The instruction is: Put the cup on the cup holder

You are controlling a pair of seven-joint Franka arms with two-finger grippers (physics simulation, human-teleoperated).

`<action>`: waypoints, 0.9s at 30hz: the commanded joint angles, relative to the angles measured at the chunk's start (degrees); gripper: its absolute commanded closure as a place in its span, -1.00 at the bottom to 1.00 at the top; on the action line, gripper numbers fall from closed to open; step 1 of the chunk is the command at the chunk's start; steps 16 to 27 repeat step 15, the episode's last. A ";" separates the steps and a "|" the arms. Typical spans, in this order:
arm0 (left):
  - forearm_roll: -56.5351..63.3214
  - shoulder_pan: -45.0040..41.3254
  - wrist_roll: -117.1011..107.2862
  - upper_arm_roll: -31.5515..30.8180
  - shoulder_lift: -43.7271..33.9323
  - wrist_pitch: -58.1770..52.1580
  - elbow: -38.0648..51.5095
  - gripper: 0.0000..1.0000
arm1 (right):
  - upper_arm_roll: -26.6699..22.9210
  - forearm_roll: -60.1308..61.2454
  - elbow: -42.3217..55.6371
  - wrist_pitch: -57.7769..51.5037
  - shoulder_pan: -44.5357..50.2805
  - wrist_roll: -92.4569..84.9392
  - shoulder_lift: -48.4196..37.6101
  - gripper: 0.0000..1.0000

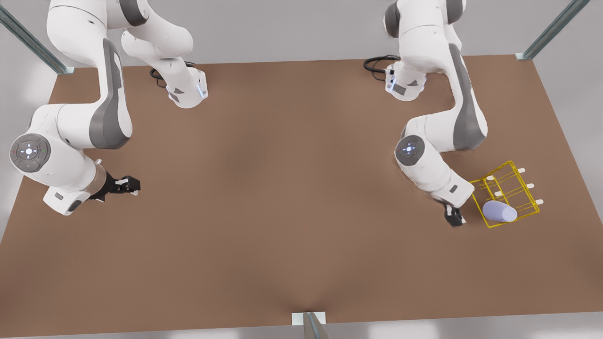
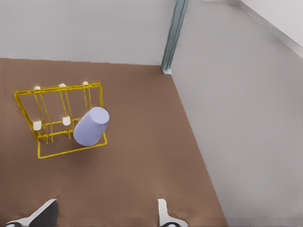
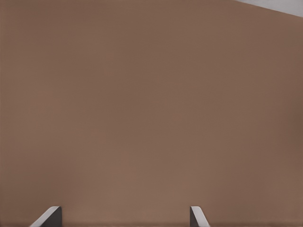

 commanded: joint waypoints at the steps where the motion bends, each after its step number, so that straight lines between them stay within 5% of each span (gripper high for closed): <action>1: -12.91 1.29 82.15 -2.29 -4.96 -35.46 4.50 -1.00 | -0.01 0.02 0.10 -0.03 0.00 -0.15 -0.05 -1.00; 2: -9.93 12.52 98.60 -17.55 -8.03 -39.06 6.60 -1.00 | -0.01 0.11 0.10 -0.03 0.00 -0.15 -0.05 -1.00; 3: -7.81 30.78 99.32 -40.91 -10.67 -40.39 10.56 -1.00 | -0.01 0.11 0.10 -0.03 0.00 -0.15 -0.05 -1.00; 4: -6.67 43.48 99.85 -55.11 -13.30 -38.64 9.43 -1.00 | -0.01 0.03 0.01 -0.03 0.00 -0.15 -0.05 -1.00; 6: -8.32 46.29 123.05 -55.38 -14.89 -28.27 3.27 -1.00 | -0.01 0.02 0.10 -0.03 0.00 -0.06 -0.05 -1.00; 9: -11.50 46.29 107.14 -54.50 -13.75 -33.88 9.86 -1.00 | -0.01 0.02 0.10 0.15 0.00 -0.06 0.04 -1.00; 12: -11.94 46.21 103.10 -53.44 -18.14 -28.61 3.01 -1.00 | -0.01 0.29 0.19 3.31 -0.97 -0.24 1.18 -1.00; 27: -12.73 46.29 103.01 -52.65 -15.15 -32.04 6.08 -1.00 | -0.01 0.29 0.27 3.66 -0.97 -0.15 1.18 -1.00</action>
